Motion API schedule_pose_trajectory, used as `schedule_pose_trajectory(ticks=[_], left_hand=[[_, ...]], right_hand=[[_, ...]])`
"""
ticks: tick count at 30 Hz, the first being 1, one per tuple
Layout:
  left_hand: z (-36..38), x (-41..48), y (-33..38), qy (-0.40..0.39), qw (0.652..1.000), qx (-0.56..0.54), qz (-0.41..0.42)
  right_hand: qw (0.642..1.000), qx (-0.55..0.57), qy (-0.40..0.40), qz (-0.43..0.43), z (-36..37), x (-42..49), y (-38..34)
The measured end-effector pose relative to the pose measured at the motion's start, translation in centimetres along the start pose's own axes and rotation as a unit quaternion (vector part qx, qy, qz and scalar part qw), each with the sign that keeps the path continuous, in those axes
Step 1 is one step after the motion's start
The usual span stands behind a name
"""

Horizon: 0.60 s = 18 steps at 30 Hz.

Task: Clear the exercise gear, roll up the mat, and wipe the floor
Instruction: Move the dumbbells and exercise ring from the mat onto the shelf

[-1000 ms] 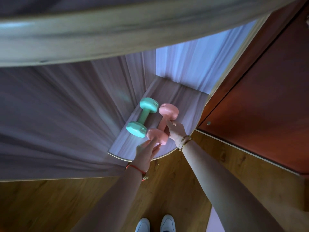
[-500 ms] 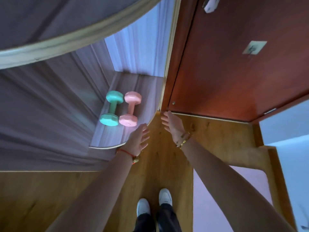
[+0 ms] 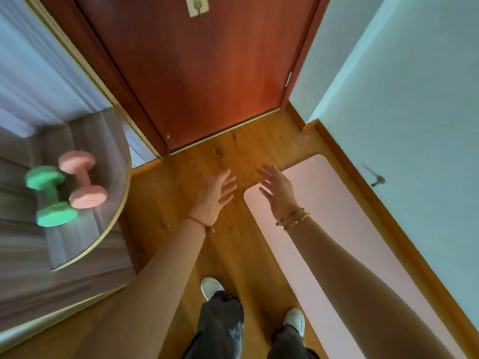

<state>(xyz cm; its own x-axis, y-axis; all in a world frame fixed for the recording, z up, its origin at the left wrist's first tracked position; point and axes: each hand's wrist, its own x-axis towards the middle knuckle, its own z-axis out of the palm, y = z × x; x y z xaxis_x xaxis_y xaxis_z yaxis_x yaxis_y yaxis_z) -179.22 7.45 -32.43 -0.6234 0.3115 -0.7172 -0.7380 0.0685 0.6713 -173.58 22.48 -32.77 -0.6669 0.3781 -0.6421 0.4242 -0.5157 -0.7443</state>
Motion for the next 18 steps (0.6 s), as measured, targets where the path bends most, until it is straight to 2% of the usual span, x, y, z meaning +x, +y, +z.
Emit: schedule_pose_trajectory(ticks=[7,18], left_hand=[[11.8,-0.9,-6.6,-0.09,0.985,0.149,0.006],[28.7,-4.0,-22.5,-0.191,0.955,0.223,-0.046]], right_hand=[[0.985,0.06,0.159,-0.042,-16.1,-4.4,3.0],[0.934,0.155,0.321,-0.01,-40.3,-13.8,12.2]])
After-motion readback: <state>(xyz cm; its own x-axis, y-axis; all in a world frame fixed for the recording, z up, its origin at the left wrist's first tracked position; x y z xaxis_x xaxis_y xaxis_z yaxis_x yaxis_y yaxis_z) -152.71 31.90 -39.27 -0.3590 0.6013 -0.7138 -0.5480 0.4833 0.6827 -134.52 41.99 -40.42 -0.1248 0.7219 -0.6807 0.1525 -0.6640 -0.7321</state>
